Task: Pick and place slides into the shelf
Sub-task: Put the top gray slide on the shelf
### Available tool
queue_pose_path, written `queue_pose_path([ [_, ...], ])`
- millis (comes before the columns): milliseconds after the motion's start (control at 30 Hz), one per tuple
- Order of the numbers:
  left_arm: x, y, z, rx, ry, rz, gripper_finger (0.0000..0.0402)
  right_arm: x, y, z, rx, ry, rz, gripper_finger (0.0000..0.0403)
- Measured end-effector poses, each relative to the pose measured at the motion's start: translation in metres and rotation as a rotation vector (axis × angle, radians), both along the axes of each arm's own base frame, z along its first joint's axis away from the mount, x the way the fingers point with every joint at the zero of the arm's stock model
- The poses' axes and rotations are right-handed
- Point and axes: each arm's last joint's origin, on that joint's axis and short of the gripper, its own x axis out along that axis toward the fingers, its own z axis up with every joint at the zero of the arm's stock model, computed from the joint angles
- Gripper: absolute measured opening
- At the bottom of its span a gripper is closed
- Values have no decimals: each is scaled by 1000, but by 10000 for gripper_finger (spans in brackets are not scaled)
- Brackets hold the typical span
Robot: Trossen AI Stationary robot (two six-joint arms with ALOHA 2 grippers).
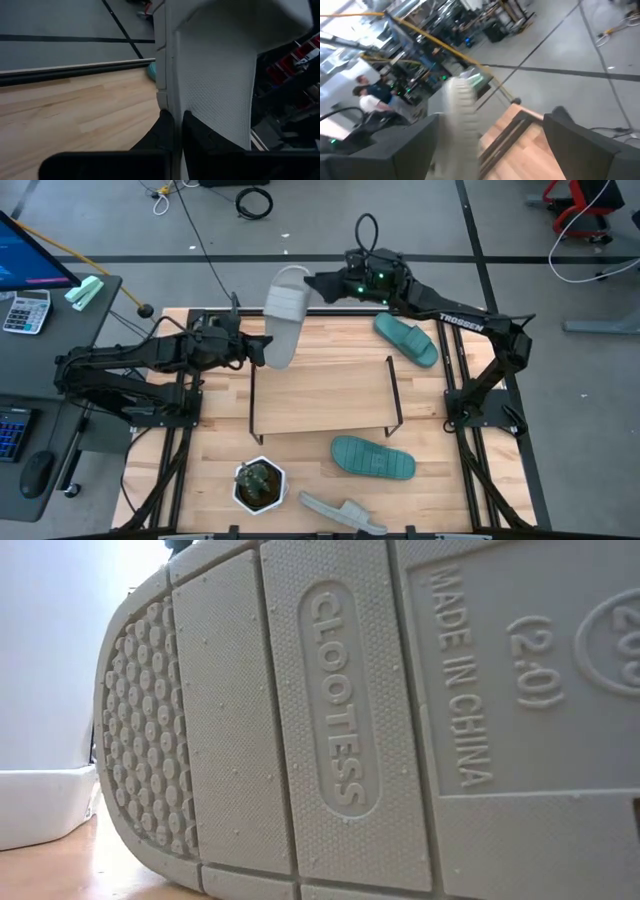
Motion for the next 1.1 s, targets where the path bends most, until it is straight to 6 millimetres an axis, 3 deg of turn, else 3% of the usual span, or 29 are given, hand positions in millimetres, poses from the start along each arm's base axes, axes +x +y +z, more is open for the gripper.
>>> queue_pose_path([
  [400,0,0,0,-1,1,-2,19,0,-2,-1,4,2,11,359],
  [700,0,0,0,-7,1,-17,19,2,0,2,-9,-29,17,319],
  [867,0,0,0,-7,0,-16,19,2,1,2,1,-33,54,265],
  [1100,0,0,0,-8,1,-17,19,6,9,3,-6,-48,83,131],
])
